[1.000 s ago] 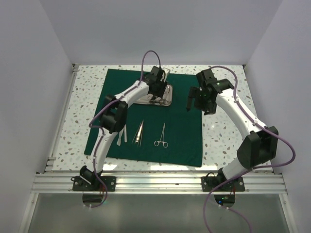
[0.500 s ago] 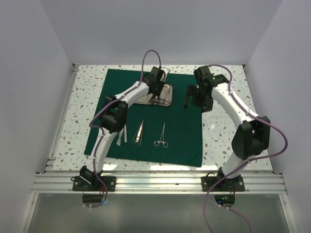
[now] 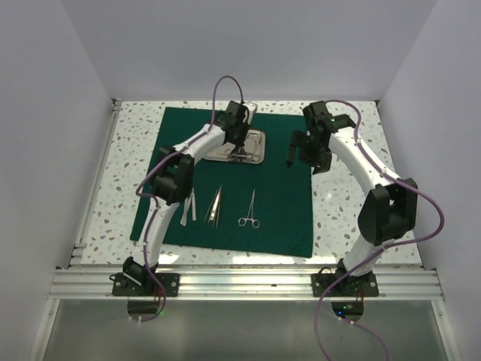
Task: Open and lay out the surgical kit
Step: Pick up the medical item from the container, then place the medical item in the surgical kit, then pick up the medical item from the container.
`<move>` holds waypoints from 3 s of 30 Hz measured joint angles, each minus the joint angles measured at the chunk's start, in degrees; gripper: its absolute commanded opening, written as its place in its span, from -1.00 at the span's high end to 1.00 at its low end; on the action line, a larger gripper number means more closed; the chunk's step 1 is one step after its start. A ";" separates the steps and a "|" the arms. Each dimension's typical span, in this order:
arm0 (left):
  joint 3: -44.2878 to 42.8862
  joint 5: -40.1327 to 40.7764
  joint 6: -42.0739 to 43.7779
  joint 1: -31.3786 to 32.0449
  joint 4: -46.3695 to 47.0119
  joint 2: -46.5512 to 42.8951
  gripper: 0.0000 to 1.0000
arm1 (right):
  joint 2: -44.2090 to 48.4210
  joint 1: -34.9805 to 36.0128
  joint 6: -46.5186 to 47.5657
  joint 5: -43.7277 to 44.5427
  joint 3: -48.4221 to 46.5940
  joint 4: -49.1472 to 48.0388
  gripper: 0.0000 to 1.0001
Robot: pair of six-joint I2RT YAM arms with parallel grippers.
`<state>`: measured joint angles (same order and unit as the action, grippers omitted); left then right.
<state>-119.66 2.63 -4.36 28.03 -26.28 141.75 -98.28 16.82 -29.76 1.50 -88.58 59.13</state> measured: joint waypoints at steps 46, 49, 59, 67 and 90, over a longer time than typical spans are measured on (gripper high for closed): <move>12.35 7.17 -14.38 1.57 -9.88 -22.86 1.00 | 13.05 -0.83 -2.12 -2.14 5.64 -3.98 -0.73; 18.75 7.93 -17.84 6.40 -9.44 -26.29 1.00 | 15.61 -0.87 -2.10 -3.02 6.69 -3.82 -0.73; 35.12 8.09 -29.16 19.45 -8.00 -29.18 1.00 | 28.37 -1.07 -2.58 -5.53 13.14 -2.80 -0.73; 38.10 9.77 -34.29 22.99 -6.58 -29.31 0.33 | 33.62 -1.09 -2.54 -5.55 15.02 0.63 -0.73; -1.18 13.29 -15.26 8.31 -10.56 -12.20 -0.07 | 31.47 -1.09 -2.23 -1.22 14.78 0.96 -0.74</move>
<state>-120.84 15.92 -19.62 36.34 -36.84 129.56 -66.81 15.73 -31.99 0.27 -73.80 60.10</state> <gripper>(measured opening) 0.535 0.869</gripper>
